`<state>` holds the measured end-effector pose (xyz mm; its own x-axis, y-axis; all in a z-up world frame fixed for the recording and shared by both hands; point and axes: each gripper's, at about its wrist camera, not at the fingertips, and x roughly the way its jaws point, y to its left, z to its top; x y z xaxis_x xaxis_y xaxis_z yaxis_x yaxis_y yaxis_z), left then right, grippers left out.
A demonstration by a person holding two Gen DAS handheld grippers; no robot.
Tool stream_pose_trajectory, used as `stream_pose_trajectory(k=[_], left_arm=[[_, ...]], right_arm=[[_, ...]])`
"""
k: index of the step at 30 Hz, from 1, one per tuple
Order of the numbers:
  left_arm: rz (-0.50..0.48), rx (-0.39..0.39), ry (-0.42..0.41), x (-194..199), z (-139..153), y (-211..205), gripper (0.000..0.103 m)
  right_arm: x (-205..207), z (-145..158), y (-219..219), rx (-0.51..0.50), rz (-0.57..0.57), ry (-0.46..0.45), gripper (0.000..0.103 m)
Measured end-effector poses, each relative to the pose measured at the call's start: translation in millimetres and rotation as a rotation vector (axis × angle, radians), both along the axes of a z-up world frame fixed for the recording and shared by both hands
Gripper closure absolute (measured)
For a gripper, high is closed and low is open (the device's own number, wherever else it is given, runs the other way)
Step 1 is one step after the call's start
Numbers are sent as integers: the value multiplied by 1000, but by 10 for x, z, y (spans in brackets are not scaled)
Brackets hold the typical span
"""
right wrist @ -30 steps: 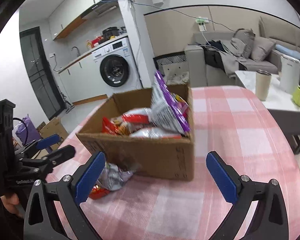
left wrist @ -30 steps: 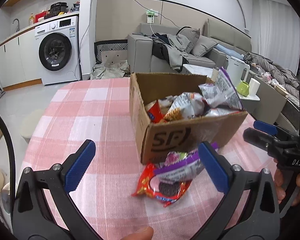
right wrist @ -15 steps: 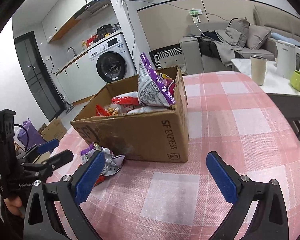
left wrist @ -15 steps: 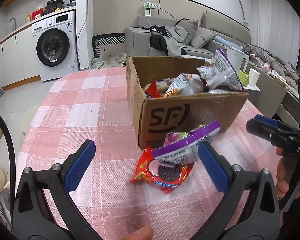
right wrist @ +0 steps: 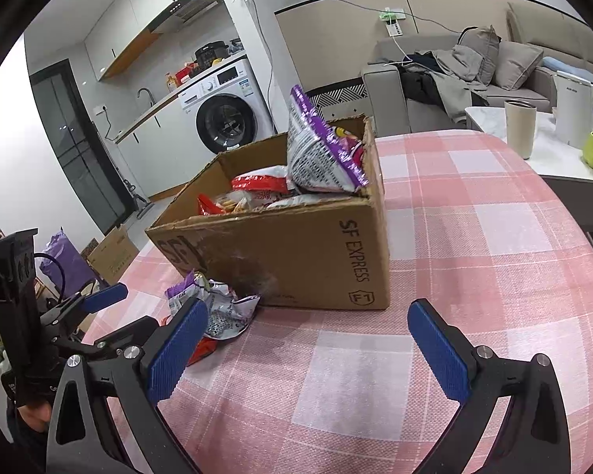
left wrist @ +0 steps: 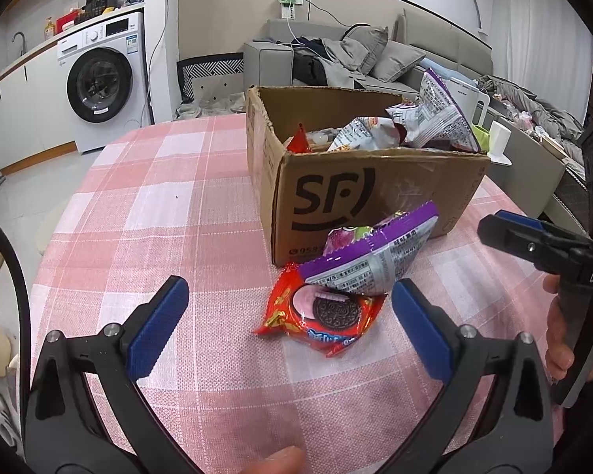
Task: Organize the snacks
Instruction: 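Move both open tools back from the box toward the remaining snacks, then grasp the purple-white bag with right tool while left grasps the red Oreo pack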
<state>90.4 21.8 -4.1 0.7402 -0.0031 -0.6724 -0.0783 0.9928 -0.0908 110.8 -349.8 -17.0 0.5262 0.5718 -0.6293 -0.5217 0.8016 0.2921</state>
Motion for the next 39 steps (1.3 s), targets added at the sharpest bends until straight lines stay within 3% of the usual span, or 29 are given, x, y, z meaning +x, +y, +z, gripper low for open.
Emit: stream_pose_trajectory(k=[18, 39], left_arm=[[6, -36, 54, 61, -189, 223, 1], [55, -71, 81, 139, -336, 468, 1]], right_arm=[[-15, -272, 589, -78, 69, 76, 0], [115, -462, 1171, -13, 103, 198, 0]])
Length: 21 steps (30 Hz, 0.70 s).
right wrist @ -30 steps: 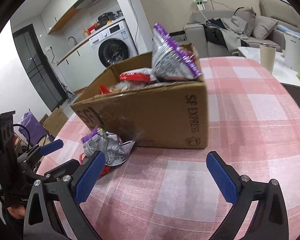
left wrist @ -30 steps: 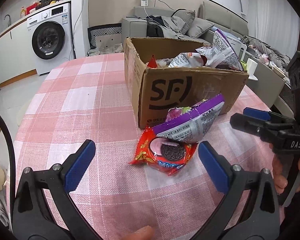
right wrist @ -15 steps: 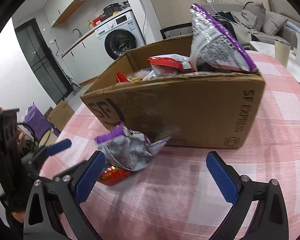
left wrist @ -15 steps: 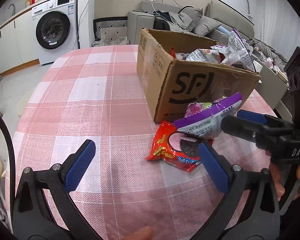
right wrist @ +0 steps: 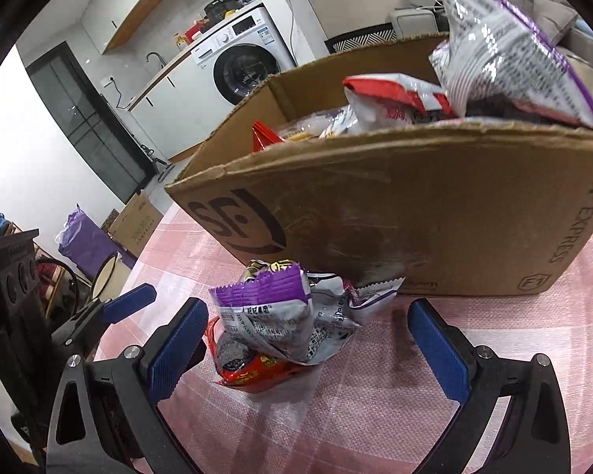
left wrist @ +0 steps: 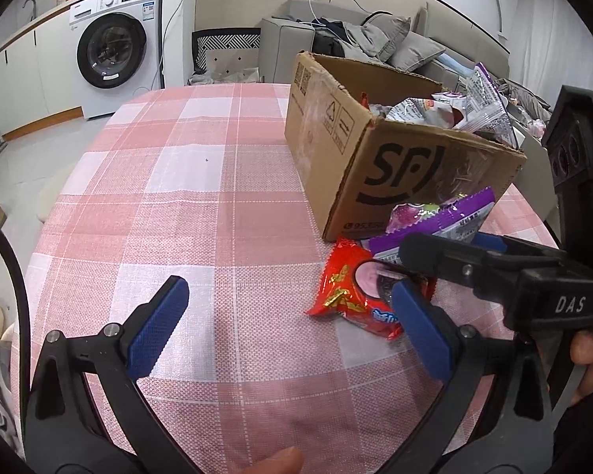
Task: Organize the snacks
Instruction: 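Grasp the purple-white bag with right tool while left grasps the red Oreo pack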
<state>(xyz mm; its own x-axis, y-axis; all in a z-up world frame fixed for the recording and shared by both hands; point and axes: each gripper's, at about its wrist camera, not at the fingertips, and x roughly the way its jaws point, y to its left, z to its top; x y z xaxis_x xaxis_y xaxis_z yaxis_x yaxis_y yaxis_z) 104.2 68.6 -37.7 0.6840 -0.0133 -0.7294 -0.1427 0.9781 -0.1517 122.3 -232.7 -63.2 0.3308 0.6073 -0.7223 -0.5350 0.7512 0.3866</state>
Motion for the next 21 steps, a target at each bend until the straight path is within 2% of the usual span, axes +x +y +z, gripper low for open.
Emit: stream_pose_trajectory(k=[6, 11, 15, 21], left_arm=[[-1, 5, 5, 15, -26, -16, 1], [-3, 7, 4, 22, -32, -18, 1], [-6, 7, 3, -10, -36, -28, 1], [-9, 5, 1, -30, -31, -42, 1]], right_arm=[[42, -38, 17, 13, 0, 10, 2], [48, -17, 13, 46, 17, 24, 21], [-6, 24, 23, 48, 33, -12, 33], [-72, 65, -51, 78, 37, -23, 40]])
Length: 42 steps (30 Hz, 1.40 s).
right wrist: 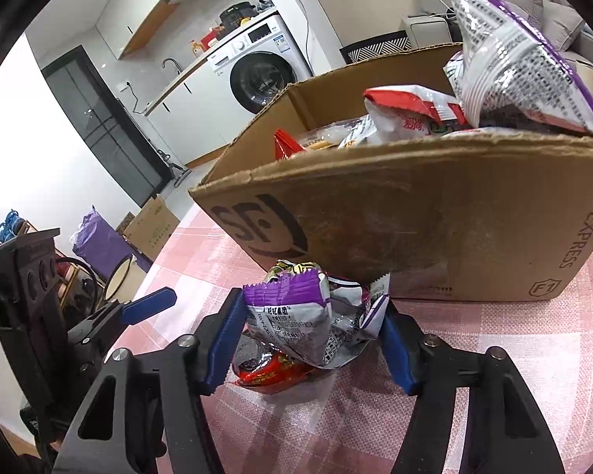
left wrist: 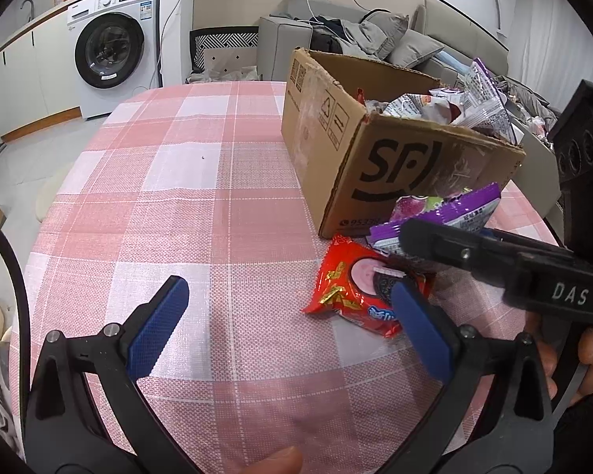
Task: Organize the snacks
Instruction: 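Grasp the purple-white bag with right tool while left grasps the red Oreo pack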
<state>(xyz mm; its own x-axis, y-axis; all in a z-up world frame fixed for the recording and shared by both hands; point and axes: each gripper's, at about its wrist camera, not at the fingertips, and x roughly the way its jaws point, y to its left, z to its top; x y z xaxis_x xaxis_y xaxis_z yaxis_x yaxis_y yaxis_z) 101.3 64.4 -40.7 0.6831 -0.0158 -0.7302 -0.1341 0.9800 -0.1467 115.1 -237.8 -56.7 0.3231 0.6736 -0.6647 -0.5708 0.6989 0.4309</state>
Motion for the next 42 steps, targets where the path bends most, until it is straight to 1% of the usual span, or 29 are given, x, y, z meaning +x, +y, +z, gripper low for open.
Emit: stream_pose_trajectory(k=[5, 13, 22, 28, 36, 39, 41, 42], left_arm=[[-14, -10, -1, -9, 4, -19, 1], [-76, -44, -6, -23, 19, -141, 1], [-118, 4, 19, 12, -24, -296, 1], [-136, 19, 49, 75, -75, -368, 1], [-156, 37, 66, 166, -104, -409, 1], [-167, 58, 75, 198, -123, -456, 1], [-172, 68, 73, 209, -127, -484, 4], [-180, 67, 72, 207, -129, -496, 9]], right_arm=[[-52, 39, -99, 9, -3, 0, 40], [-172, 87, -344, -13, -23, -46, 40], [-292, 163, -631, -9, -64, -82, 40], [-310, 199, -670, -17, -52, -88, 40], [-272, 182, -733, -21, -59, -85, 39], [-282, 188, -761, -21, -64, -88, 39], [-287, 189, -769, -22, -67, -86, 39], [-282, 186, -777, -21, -67, -84, 39]])
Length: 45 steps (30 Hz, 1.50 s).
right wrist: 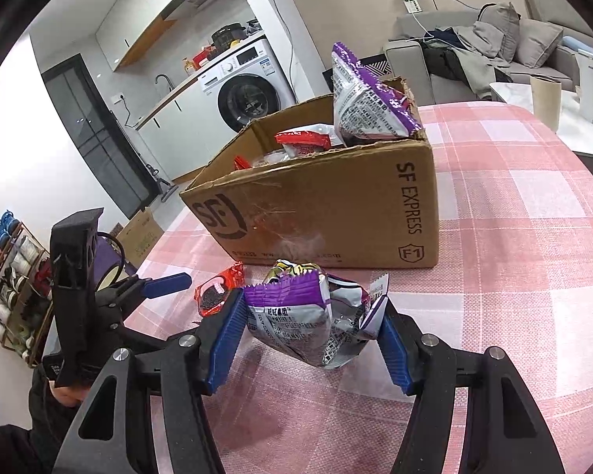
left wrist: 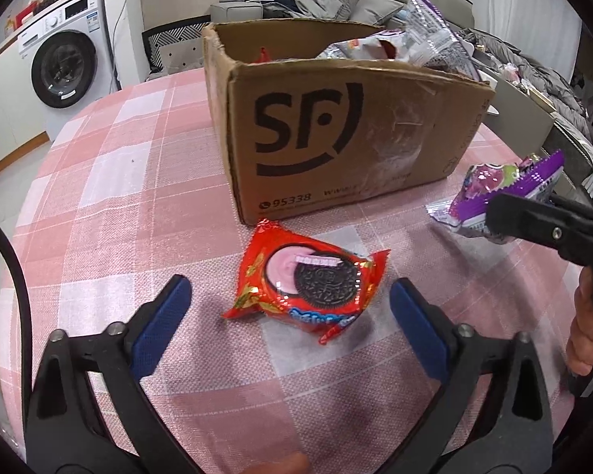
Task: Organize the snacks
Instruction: 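Grasp the purple-white bag with right tool while left grasps the red Oreo pack, then lift both held packs and carry them over the cardboard box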
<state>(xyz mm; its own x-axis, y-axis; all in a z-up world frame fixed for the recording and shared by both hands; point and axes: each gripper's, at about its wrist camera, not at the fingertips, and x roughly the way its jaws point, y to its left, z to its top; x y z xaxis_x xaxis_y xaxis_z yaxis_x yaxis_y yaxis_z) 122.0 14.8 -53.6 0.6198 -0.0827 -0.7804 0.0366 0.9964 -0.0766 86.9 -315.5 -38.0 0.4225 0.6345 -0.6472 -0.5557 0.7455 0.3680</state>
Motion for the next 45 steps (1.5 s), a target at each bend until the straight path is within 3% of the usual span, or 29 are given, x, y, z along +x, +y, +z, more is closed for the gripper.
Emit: stream_pose_trajectory(k=[7, 10, 26, 45], left_arm=[[-40, -10, 12, -16, -37, -38, 49], [-43, -34, 8, -35, -26, -13, 57], [-70, -62, -71, -190, 185, -50, 59], [-33, -83, -209, -547, 837, -90, 59]], right_arm=[[1, 14, -24, 1, -7, 2, 39], [-2, 15, -23, 1, -7, 2, 39], [-5, 53, -60, 10, -7, -8, 39], [-107, 377, -182, 70, 15, -87, 39]])
